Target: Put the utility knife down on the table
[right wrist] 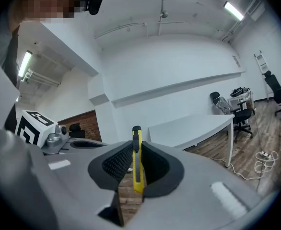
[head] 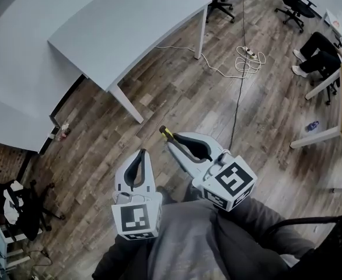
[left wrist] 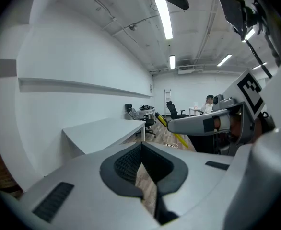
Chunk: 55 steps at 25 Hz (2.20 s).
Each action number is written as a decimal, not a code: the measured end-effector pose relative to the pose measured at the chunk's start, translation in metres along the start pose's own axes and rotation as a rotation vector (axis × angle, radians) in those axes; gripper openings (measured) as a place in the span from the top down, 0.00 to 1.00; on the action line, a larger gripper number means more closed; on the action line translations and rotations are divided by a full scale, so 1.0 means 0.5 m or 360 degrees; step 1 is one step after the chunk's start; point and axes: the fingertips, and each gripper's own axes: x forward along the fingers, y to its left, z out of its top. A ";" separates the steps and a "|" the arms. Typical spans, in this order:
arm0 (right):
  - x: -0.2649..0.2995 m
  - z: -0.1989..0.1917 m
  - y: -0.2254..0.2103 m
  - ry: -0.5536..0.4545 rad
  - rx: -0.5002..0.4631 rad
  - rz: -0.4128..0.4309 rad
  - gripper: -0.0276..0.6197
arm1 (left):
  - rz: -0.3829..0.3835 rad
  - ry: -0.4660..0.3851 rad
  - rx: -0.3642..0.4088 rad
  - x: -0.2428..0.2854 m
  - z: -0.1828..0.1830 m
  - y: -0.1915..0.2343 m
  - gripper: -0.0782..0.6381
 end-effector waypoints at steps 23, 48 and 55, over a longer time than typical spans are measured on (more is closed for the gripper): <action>0.250 0.014 -0.108 0.0119 -0.0002 -0.0066 0.87 | -0.0036 0.0001 -0.0121 0.203 0.005 0.207 0.89; 0.407 0.063 -0.222 0.0113 0.0043 -0.0112 0.87 | -0.0109 0.0060 -0.0103 0.378 0.037 0.303 0.89; 0.407 0.076 -0.317 0.0095 0.0089 -0.0090 0.87 | -0.0114 0.0113 -0.0069 0.466 0.058 0.262 0.89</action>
